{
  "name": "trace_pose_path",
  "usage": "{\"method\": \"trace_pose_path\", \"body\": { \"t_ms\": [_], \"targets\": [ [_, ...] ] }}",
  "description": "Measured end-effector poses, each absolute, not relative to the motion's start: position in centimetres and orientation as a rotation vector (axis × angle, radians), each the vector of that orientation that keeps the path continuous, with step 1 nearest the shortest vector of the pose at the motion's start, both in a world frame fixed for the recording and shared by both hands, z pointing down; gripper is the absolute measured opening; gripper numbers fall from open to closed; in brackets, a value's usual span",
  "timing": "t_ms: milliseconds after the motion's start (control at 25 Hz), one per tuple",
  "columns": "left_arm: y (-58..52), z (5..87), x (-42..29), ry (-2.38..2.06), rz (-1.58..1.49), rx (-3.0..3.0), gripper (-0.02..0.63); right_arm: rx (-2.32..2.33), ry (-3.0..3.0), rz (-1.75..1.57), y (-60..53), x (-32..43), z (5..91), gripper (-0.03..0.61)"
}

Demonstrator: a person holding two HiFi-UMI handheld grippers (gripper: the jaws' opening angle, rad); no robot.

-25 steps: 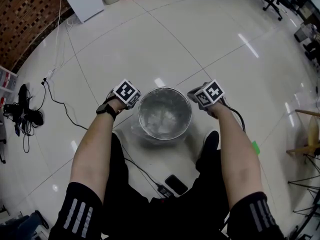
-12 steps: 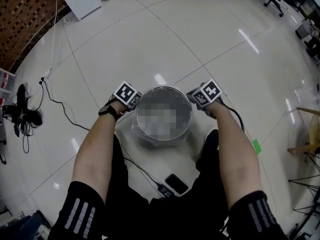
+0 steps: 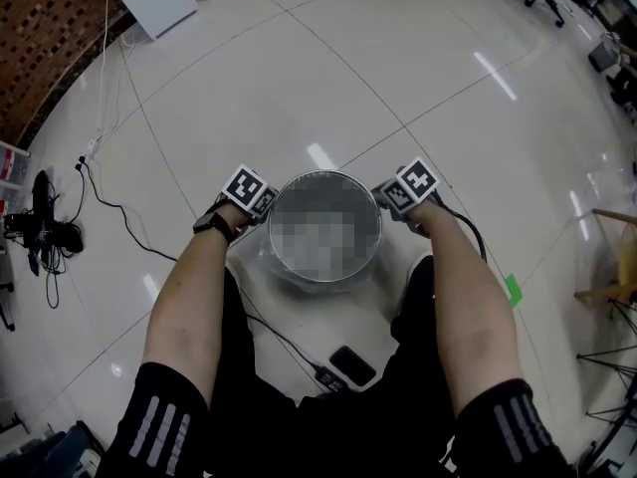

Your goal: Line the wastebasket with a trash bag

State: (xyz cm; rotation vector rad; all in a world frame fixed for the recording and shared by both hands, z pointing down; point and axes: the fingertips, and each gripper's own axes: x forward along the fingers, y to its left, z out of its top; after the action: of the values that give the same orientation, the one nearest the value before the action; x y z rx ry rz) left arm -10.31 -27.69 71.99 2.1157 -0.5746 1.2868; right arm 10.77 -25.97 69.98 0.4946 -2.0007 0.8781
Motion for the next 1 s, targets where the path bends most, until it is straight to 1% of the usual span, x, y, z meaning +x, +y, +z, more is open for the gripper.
{"method": "trace_pose_path", "body": {
  "t_ms": [320,520,600,680,800,880,1000],
  "targets": [
    [-27.0,73.5,-10.7,-0.61,1.291,2.071,-0.006,0.548,-1.975,0.892,-25.7,11.0,71.8,0.006],
    [-27.8,72.4,-11.8,-0.657,1.308,2.095,-0.001,0.646,-1.982,0.783,-27.2,12.1,70.4,0.009],
    [-28.3,71.2,-12.8,-0.714,1.271,2.099,0.003,0.706,-2.012,0.776,-27.9,12.9,69.0,0.027],
    [-28.5,69.7,-13.9,-0.757,1.254,2.108,0.012,0.744,-2.038,0.779,-28.1,13.5,67.6,0.069],
    [-28.2,67.4,-15.1,-0.776,1.284,2.137,0.053,0.787,-2.052,0.732,-27.7,14.7,65.4,0.107],
    [-28.0,65.6,-15.8,-0.8,1.275,2.16,0.073,0.799,-2.074,0.688,-27.3,14.9,63.6,0.112],
    [-26.6,63.1,-15.9,-0.793,1.263,2.202,0.087,0.754,-2.098,0.611,-25.8,14.3,61.1,0.11]
  ]
}}
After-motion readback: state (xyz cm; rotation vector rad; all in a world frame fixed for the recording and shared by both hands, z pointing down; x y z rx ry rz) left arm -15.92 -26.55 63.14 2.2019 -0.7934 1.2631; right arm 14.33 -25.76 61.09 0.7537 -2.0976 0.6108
